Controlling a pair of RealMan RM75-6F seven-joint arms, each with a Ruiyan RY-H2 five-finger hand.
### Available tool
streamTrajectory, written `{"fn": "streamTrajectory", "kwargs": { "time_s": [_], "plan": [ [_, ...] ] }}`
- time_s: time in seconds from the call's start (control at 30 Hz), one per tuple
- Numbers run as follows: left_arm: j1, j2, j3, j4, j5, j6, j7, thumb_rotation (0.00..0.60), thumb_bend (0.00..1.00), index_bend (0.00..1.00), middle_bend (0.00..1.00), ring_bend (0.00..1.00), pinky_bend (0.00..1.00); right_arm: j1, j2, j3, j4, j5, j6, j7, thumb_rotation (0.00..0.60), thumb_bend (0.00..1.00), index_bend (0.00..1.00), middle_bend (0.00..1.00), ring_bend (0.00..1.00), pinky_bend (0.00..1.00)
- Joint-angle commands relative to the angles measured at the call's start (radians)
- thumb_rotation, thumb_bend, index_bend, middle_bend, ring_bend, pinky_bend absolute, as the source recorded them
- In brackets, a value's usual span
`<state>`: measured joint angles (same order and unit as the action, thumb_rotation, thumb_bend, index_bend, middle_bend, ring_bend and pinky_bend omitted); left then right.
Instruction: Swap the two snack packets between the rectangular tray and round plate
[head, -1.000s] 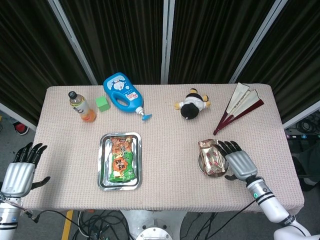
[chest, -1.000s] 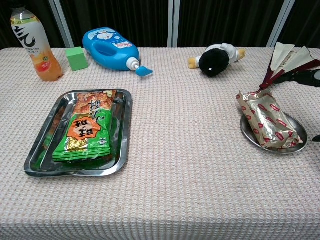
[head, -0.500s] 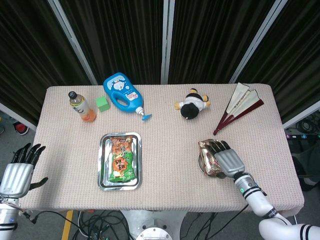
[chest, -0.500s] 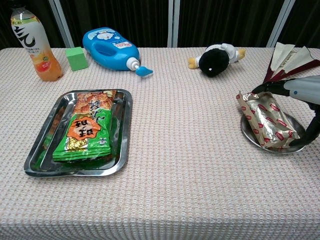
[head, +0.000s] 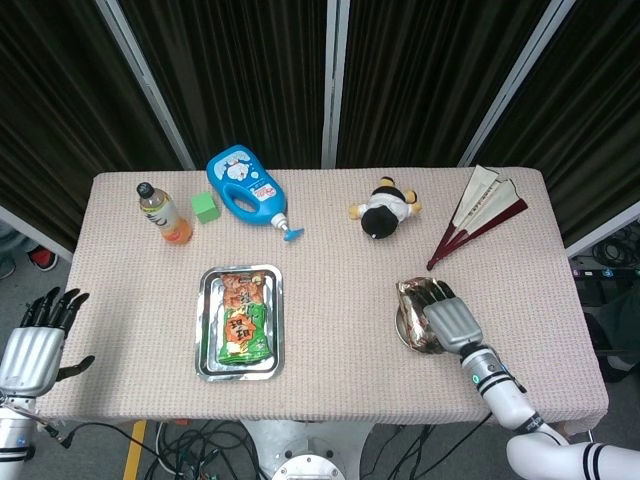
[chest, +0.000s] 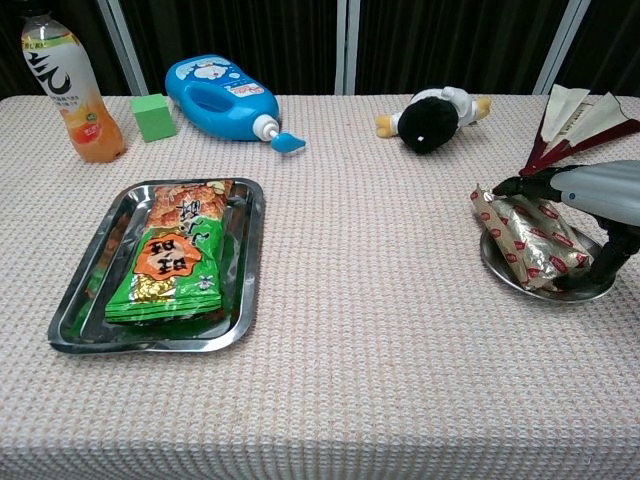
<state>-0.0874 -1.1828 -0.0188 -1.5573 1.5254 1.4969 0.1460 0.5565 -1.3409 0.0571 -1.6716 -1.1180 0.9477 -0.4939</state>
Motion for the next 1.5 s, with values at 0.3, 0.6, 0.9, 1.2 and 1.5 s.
{"fn": "streamTrajectory", "kwargs": {
  "time_s": [0.3,0.6,0.9,1.2,1.5],
  "plan": [
    [0.000,-0.004,-0.002,0.006,0.000,0.001,-0.003,0.600,0.04,0.13,0.11,0.05,0.14,-0.025,-0.055,-0.002,0.082,-0.117,0.096,0.068,0.600,0.19,0.55,0.43,0.37,0.43],
    [0.002,-0.001,-0.003,0.003,0.004,0.009,-0.004,0.600,0.04,0.13,0.11,0.05,0.14,-0.047,-0.025,0.010,0.035,-0.222,0.194,0.114,0.600,0.20,0.58,0.45,0.40,0.44],
    [0.006,-0.003,-0.006,0.010,0.001,0.017,-0.014,0.600,0.04,0.13,0.11,0.05,0.14,0.024,-0.043,0.018,-0.076,-0.275,0.112,0.073,0.600,0.20,0.59,0.42,0.40,0.43],
    [0.021,0.002,0.000,0.033,-0.006,0.024,-0.034,0.600,0.05,0.14,0.11,0.05,0.14,0.115,-0.213,0.046,-0.017,-0.244,0.025,-0.013,0.600,0.18,0.56,0.39,0.40,0.39],
    [0.033,0.000,0.001,0.058,-0.014,0.031,-0.061,0.600,0.05,0.14,0.11,0.05,0.14,0.185,-0.284,0.078,0.009,-0.161,-0.044,-0.075,0.600,0.08,0.42,0.32,0.28,0.29]
  ]
}}
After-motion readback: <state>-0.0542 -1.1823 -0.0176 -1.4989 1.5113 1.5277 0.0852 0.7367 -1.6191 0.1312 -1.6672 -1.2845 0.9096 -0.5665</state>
